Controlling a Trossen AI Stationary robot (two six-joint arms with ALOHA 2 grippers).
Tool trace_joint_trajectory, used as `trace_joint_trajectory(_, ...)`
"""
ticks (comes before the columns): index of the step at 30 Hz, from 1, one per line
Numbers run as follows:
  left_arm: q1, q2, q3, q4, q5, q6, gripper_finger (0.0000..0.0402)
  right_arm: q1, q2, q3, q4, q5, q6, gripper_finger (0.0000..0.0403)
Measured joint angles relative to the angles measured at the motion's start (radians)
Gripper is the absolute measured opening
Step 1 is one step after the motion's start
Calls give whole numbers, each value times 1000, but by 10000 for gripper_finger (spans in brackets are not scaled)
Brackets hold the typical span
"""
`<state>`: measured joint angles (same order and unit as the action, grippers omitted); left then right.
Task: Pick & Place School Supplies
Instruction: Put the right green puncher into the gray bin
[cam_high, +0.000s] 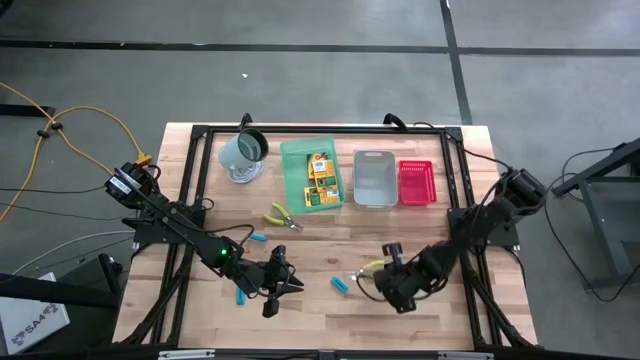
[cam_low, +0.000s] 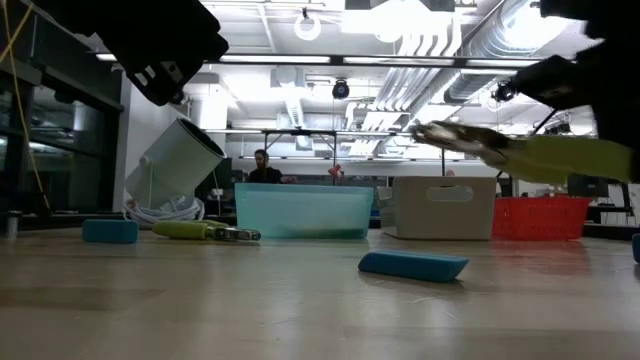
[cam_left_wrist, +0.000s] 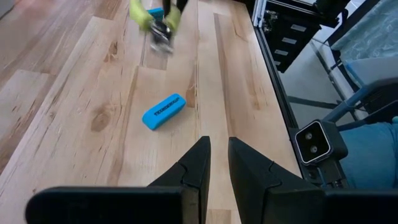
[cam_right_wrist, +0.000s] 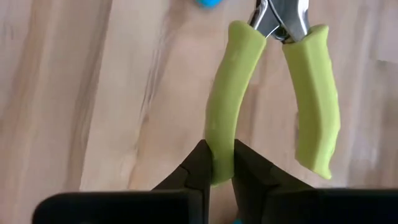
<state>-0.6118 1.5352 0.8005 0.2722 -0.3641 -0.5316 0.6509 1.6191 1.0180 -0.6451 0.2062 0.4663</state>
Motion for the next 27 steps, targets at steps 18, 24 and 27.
trace_joint_trajectory(18, 1, 0, 0, 1, -2, 0, 53, -291, -137, 140, -126, 176, -7, 36)
trace_joint_trajectory(24, 1, 0, 0, 5, -5, 0, 53, -435, -137, 182, -180, 162, 62, 36)
trace_joint_trajectory(27, 1, 0, 0, 5, -5, 0, 53, -502, -136, 182, -205, 175, 86, 36)
